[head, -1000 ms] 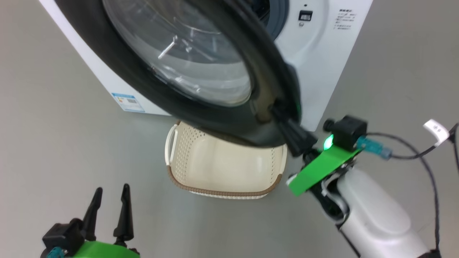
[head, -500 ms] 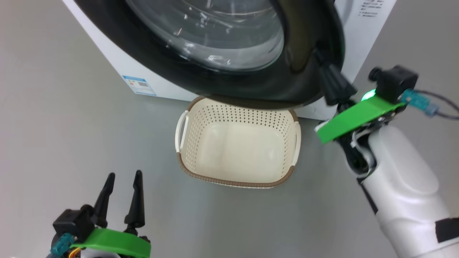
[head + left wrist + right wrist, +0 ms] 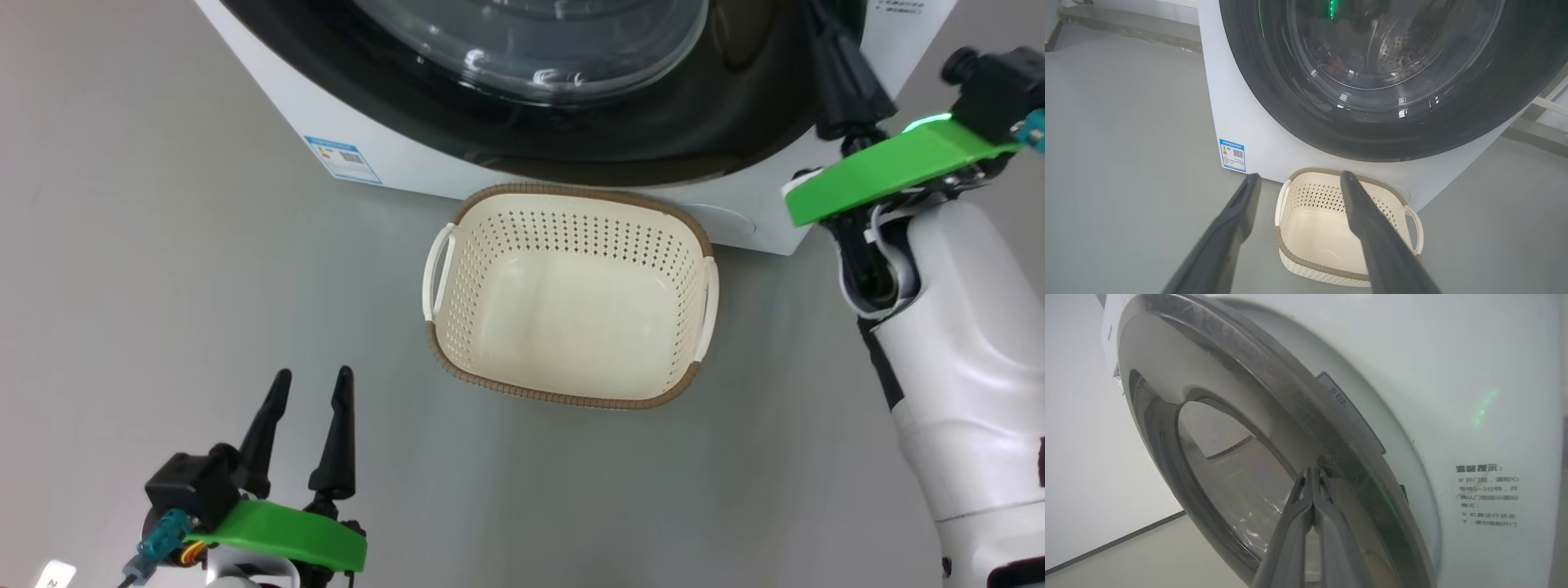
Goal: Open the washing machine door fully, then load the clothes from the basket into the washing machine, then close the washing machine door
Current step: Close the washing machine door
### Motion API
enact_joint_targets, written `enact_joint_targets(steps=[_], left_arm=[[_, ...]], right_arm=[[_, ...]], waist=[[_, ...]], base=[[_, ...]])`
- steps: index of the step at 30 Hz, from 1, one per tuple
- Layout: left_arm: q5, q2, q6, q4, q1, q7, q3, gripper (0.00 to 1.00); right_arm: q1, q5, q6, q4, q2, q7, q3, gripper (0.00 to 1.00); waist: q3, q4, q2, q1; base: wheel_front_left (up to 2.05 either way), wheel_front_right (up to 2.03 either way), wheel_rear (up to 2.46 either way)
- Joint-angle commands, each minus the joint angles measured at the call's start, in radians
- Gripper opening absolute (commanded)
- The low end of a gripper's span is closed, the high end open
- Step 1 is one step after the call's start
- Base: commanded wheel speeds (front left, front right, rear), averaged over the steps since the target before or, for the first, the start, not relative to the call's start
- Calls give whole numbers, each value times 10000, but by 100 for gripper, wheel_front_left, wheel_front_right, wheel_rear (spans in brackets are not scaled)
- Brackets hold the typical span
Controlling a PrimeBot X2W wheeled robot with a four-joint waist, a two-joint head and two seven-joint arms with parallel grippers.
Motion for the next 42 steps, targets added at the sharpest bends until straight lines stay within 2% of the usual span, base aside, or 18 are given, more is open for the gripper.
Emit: enact_joint_targets(steps=[1,11,16,22,23,24,25,27,28,42], left_arm=[[-90,137,-15,-253,-272,-67,268,100],[-144,136,-15,-236,-451,-67,143,100],[-117,136,-15,-185,-483,-67,186,100],[90,136,-15,8,-377,-67,359,100],[131,136,-15,26,-367,-67,395,100],[170,136,-15,43,-356,-67,424,100],[198,136,-15,55,-345,-67,446,100],[243,175,-15,82,-311,-67,491,100],[252,203,-15,94,-294,-67,523,100],[318,804,-15,351,53,-67,904,100]], right_arm=[[-381,-133,14,-169,163,-49,-249,0],[-938,-315,14,-55,256,-49,-1103,0],[-807,-439,14,-71,276,-49,-801,0],[171,-446,14,-60,231,-49,-247,0],[345,-426,14,-77,228,-49,-215,5],[534,-436,14,-69,207,-49,-125,28],[725,-469,14,-71,169,-49,-29,45],[1113,-465,14,-57,129,-49,88,95],[1304,-468,14,-51,104,-49,150,100],[3803,-473,14,-439,-212,-49,266,100]], waist=[[130,91,0,0],[296,254,0,0],[265,201,0,0],[-48,-100,0,0],[-102,-158,0,0],[-166,-213,0,0],[-232,-262,0,0],[-366,-383,0,0],[-433,-448,0,0],[-1351,-1553,0,0]], base=[[0,0,0],[0,0,0],[0,0,0],[0,0,0],[0,0,0],[0,0,0],[0,0,0],[0,0,0],[0,0,0],[0,0,0]])
